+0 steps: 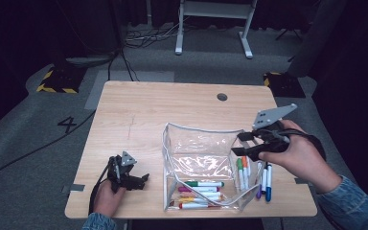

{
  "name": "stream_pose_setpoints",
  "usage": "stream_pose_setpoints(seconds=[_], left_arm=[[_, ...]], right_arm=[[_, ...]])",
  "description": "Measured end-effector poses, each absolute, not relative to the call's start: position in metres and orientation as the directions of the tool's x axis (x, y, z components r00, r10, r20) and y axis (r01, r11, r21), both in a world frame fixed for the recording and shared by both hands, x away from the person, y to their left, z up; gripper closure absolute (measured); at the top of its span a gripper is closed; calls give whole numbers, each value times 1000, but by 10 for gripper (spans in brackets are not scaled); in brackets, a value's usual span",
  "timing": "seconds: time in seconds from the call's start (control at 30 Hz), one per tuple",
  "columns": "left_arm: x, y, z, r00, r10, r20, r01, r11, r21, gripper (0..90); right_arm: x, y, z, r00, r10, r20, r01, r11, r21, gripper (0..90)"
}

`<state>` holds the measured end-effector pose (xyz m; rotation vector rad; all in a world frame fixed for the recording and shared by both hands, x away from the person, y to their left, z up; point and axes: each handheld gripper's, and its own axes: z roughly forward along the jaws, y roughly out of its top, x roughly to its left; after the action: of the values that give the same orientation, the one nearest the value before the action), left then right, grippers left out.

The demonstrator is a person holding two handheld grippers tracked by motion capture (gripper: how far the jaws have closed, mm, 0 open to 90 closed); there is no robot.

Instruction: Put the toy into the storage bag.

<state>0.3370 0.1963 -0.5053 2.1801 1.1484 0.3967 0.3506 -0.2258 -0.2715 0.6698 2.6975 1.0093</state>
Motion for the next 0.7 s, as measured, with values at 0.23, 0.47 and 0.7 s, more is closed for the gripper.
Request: stream_pose_setpoints(seconds=[0.23, 0.47, 0.7], left_arm=[[337, 196, -505, 564, 825, -34, 636, -408, 655, 0], [336, 196, -505, 561, 827, -31, 635, -407, 656, 0], [336, 196, -505, 554, 832, -35, 641, -399, 655, 0]], right_arm=[[353, -274, -277, -820, 572, 19, 433, 598, 675, 472], [354, -311, -284, -763, 646, 25, 491, 554, 673, 468], [352, -337, -303, -695, 718, 37, 558, 506, 658, 472]])
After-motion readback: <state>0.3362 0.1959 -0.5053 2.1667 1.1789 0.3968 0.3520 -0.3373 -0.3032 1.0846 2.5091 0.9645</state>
